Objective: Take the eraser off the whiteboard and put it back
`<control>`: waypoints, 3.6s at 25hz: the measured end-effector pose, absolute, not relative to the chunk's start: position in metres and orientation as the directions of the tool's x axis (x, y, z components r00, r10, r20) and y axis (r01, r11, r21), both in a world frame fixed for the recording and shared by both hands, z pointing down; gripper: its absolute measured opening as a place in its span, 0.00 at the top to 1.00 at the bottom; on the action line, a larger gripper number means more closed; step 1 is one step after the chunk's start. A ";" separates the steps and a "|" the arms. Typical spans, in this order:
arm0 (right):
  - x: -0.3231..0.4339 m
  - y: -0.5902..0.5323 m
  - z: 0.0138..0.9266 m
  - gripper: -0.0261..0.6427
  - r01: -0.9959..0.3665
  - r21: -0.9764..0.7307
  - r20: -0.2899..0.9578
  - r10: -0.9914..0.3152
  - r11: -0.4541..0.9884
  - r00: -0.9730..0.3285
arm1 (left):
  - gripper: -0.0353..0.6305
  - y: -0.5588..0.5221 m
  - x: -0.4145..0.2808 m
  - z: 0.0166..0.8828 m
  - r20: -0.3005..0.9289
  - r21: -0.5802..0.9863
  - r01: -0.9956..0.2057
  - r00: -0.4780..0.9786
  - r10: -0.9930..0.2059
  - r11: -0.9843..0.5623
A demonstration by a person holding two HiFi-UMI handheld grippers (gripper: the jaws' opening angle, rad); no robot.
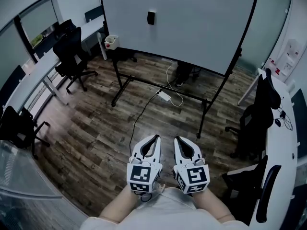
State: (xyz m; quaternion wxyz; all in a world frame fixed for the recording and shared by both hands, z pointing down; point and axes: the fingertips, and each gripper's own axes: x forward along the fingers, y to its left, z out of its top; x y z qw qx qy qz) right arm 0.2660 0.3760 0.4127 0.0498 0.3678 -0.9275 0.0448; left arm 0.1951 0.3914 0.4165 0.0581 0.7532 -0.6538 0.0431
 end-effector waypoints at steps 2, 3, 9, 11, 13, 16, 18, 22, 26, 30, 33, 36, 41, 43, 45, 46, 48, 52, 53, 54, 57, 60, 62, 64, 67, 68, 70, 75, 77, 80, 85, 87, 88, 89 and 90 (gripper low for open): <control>0.254 0.375 0.415 0.92 -0.683 -0.045 0.131 -0.673 0.729 -0.728 | 0.92 0.389 0.184 0.420 0.148 0.027 -0.990 0.143 -0.979 -0.141; 0.247 0.373 0.417 0.92 -0.678 -0.043 0.136 -0.668 0.734 -0.732 | 0.92 0.387 0.177 0.420 0.150 0.027 -0.990 0.138 -0.979 -0.135; 0.211 0.343 0.426 0.92 -0.650 -0.031 0.142 -0.640 0.759 -0.755 | 0.92 0.356 0.140 0.428 0.149 0.038 -0.995 0.100 -0.984 -0.096; 0.199 0.318 0.430 0.92 -0.640 -0.031 0.143 -0.631 0.767 -0.763 | 0.92 0.331 0.126 0.429 0.149 0.048 -0.995 0.090 -0.985 -0.084; 0.188 0.291 0.435 0.92 -0.636 -0.039 0.145 -0.625 0.771 -0.767 | 0.92 0.303 0.110 0.429 0.147 0.044 -0.997 0.075 -0.986 -0.070; 0.174 0.241 0.438 0.92 -0.640 -0.056 0.142 -0.628 0.766 -0.765 | 0.92 0.256 0.089 0.425 0.149 -0.002 -0.999 0.044 -0.988 -0.045; 0.165 0.204 0.436 0.92 -0.645 -0.053 0.141 -0.634 0.762 -0.760 | 0.92 0.221 0.076 0.422 0.154 -0.019 -0.999 0.037 -0.987 -0.040; 0.141 0.129 0.426 0.92 -0.650 -0.032 0.130 -0.641 0.759 -0.756 | 0.92 0.148 0.056 0.421 0.145 -0.003 -0.998 0.059 -0.988 -0.060; 0.125 0.067 0.422 0.92 -0.650 -0.024 0.120 -0.643 0.759 -0.756 | 0.92 0.087 0.043 0.417 0.137 0.007 -0.998 0.061 -0.989 -0.061; 0.111 0.018 0.422 0.92 -0.656 -0.023 0.127 -0.648 0.755 -0.751 | 0.92 0.038 0.028 0.418 0.142 0.020 -0.998 0.070 -0.987 -0.068; 0.104 -0.010 0.425 0.92 -0.667 -0.024 0.138 -0.658 0.745 -0.740 | 0.92 0.008 0.017 0.421 0.147 0.043 -0.996 0.085 -0.985 -0.079; 0.099 -0.040 0.428 0.92 -0.699 -0.022 0.142 -0.690 0.714 -0.710 | 0.92 -0.022 0.006 0.421 0.144 0.040 -0.995 0.101 -0.984 -0.096; 0.075 -0.086 0.424 0.92 -0.748 -0.015 0.127 -0.741 0.663 -0.659 | 0.92 -0.071 -0.026 0.419 0.125 0.049 -0.990 0.135 -0.983 -0.129; 0.064 -0.108 0.418 0.92 -0.776 -0.006 0.106 -0.771 0.630 -0.627 | 0.92 -0.096 -0.043 0.412 0.110 0.054 -0.988 0.151 -0.982 -0.146; 0.054 -0.132 0.411 0.92 -0.804 -0.001 0.087 -0.801 0.595 -0.593 | 0.92 -0.122 -0.057 0.403 0.093 0.045 -0.985 0.173 -0.981 -0.169; 0.049 -0.144 0.408 0.92 -0.815 0.000 0.080 -0.813 0.579 -0.577 | 0.92 -0.135 -0.064 0.398 0.086 0.036 -0.982 0.186 -0.979 -0.183; 0.036 -0.167 0.402 0.92 -0.834 -0.003 0.071 -0.832 0.552 -0.551 | 0.92 -0.160 -0.077 0.391 0.078 0.019 -0.977 0.213 -0.974 -0.212; 0.005 -0.204 0.394 0.92 -0.853 -0.002 0.073 -0.851 0.522 -0.521 | 0.92 -0.205 -0.099 0.380 0.084 0.014 -0.959 0.284 -0.955 -0.284; -0.002 -0.212 0.393 0.92 -0.857 0.000 0.077 -0.854 0.516 -0.514 | 0.92 -0.215 -0.102 0.378 0.082 0.012 -0.953 0.303 -0.949 -0.303; -0.008 -0.220 0.393 0.92 -0.861 0.001 0.080 -0.858 0.509 -0.508 | 0.92 -0.225 -0.105 0.375 0.077 0.007 -0.948 0.317 -0.945 -0.317; -0.024 -0.241 0.391 0.92 -0.869 0.002 0.083 -0.866 0.495 -0.493 | 0.92 -0.252 -0.116 0.363 0.048 0.001 -0.944 0.330 -0.943 -0.330; -0.035 -0.258 0.392 0.92 -0.875 0.006 0.091 -0.871 0.485 -0.483 | 0.80 -0.276 -0.123 0.351 0.012 0.015 -0.940 0.340 -0.940 -0.340; -0.038 -0.267 0.394 0.92 -0.879 0.008 0.101 -0.875 0.477 -0.473 | 0.65 -0.290 -0.128 0.345 -0.005 0.014 -0.940 0.340 -0.940 -0.340; -0.039 -0.277 0.396 0.92 -0.884 0.008 0.108 -0.880 0.467 -0.463 | 0.59 -0.304 -0.134 0.338 -0.021 0.005 -0.946 0.323 -0.946 -0.323; -0.036 -0.289 0.395 0.92 -0.895 0.013 0.111 -0.890 0.446 -0.442 | 0.52 -0.323 -0.138 0.331 -0.038 -0.005 -0.952 0.306 -0.951 -0.306; -0.035 -0.293 0.395 0.92 -0.898 0.015 0.112 -0.893 0.439 -0.435 | 0.51 -0.329 -0.138 0.329 -0.043 -0.008 -0.952 0.305 -0.951 -0.305; -0.032 -0.301 0.395 0.92 -0.903 0.019 0.114 -0.898 0.430 -0.425 | 0.49 -0.341 -0.138 0.324 -0.054 -0.017 -0.953 0.303 -0.951 -0.303; -0.026 -0.314 0.396 0.92 -0.908 0.020 0.121 -0.903 0.417 -0.412 | 0.48 -0.363 -0.131 0.315 -0.052 -0.033 -0.952 0.307 -0.950 -0.306; -0.023 -0.317 0.395 0.92 -0.911 0.020 0.120 -0.906 0.412 -0.407 | 0.48 -0.368 -0.130 0.314 -0.051 -0.027 -0.954 0.299 -0.953 -0.298; -0.020 -0.320 0.397 0.92 -0.915 0.017 0.125 -0.908 0.404 -0.399 | 0.48 -0.373 -0.133 0.314 -0.051 -0.054 -0.962 0.271 -0.961 -0.269; -0.017 -0.321 0.408 0.92 -0.916 0.009 0.158 -0.905 0.401 -0.394 | 0.49 -0.374 -0.140 0.316 -0.068 -0.086 -0.975 0.213 -0.975 -0.207; -0.018 -0.320 0.409 0.92 -0.916 0.005 0.159 -0.905 0.401 -0.395 | 0.53 -0.374 -0.142 0.316 -0.075 -0.089 -0.976 0.203 -0.976 -0.196; -0.018 -0.319 0.409 0.92 -0.916 0.004 0.159 -0.904 0.402 -0.396 | 0.53 -0.374 -0.141 0.315 -0.077 -0.091 -0.976 0.203 -0.976 -0.195; -0.019 -0.318 0.410 0.92 -0.915 0.005 0.161 -0.903 0.403 -0.397 | 0.54 -0.374 -0.140 0.315 -0.076 -0.094 -0.976 0.204 -0.976 -0.197; -0.020 -0.317 0.410 0.92 -0.914 0.006 0.162 -0.902 0.405 -0.399 | 0.54 -0.374 -0.140 0.315 -0.072 -0.096 -0.975 0.208 -0.976 -0.200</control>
